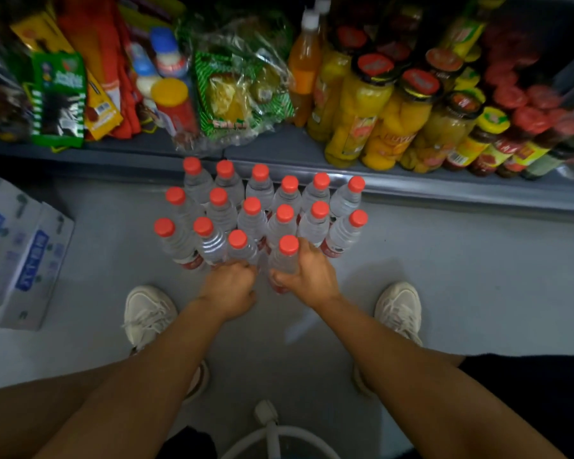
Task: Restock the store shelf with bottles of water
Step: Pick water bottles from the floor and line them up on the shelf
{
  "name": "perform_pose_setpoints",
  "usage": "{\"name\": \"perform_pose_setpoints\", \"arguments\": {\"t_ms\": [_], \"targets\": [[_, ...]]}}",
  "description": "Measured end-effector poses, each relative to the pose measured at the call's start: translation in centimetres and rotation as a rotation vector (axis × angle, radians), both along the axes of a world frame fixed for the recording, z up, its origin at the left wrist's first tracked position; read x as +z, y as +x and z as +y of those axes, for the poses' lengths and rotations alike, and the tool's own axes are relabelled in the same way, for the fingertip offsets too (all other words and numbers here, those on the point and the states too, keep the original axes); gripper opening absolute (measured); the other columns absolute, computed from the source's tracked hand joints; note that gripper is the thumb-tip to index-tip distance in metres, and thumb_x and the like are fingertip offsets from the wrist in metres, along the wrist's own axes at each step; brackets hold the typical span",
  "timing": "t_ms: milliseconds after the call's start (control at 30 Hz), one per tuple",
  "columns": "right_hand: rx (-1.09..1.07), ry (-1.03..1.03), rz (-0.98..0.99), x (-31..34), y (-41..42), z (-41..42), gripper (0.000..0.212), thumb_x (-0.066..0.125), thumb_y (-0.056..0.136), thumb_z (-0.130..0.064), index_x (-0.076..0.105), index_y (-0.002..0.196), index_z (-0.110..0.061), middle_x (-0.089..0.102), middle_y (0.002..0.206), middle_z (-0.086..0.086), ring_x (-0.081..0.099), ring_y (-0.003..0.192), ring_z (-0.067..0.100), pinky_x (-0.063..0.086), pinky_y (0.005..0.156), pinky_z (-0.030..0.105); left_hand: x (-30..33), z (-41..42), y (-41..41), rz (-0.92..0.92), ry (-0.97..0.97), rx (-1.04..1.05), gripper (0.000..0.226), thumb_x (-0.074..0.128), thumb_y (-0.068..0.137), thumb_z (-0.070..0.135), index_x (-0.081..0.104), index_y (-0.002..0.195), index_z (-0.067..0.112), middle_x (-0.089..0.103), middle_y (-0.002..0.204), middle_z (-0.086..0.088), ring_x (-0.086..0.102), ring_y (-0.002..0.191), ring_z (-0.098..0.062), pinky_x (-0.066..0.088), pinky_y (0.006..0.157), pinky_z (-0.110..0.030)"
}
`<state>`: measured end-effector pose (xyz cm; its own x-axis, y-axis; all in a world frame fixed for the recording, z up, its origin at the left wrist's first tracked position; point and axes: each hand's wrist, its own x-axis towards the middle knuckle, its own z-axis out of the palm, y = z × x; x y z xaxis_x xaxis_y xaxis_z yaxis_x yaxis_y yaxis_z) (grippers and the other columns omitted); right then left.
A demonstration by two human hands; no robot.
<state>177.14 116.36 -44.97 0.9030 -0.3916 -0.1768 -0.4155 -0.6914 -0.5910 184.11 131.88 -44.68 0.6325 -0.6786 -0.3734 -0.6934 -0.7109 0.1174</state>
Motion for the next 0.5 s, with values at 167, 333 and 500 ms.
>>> {"name": "perform_pose_setpoints", "arguments": {"t_ms": [167,333,500], "targets": [[0.006,-0.063,-0.102,6.2,-0.3,-1.3,0.059,0.073,0.07,-0.042,0.053,0.115,-0.01,0.066,0.112,0.015,0.061,0.102,0.035,0.047,0.075,0.035,5.6,-1.5,-0.1,-0.113,-0.064,-0.04,0.034,0.054,0.087,0.03,0.056,0.116,0.013,0.056,0.124,-0.008,0.051,0.117,-0.027,0.043,0.093,-0.034],[-0.02,-0.117,-0.25,13.6,0.9,-2.8,0.055,0.073,0.069,-0.046,0.054,0.108,-0.012,0.068,0.103,0.012,0.062,0.097,0.033,0.05,0.07,0.038,12.9,-3.2,1.3,-0.24,-0.128,-0.072,0.034,0.052,0.09,0.028,0.055,0.119,0.01,0.055,0.124,-0.011,0.05,0.117,-0.028,0.043,0.092,-0.037],[-0.035,-0.175,-0.406,21.8,2.8,-4.8,0.054,0.074,0.069,-0.046,0.05,0.108,-0.018,0.069,0.097,0.007,0.063,0.091,0.032,0.043,0.061,0.033,20.4,-4.9,4.2,-0.413,-0.2,-0.072,0.029,0.05,0.092,0.029,0.053,0.114,0.01,0.055,0.118,-0.01,0.049,0.115,-0.027,0.041,0.09,-0.036]]}}
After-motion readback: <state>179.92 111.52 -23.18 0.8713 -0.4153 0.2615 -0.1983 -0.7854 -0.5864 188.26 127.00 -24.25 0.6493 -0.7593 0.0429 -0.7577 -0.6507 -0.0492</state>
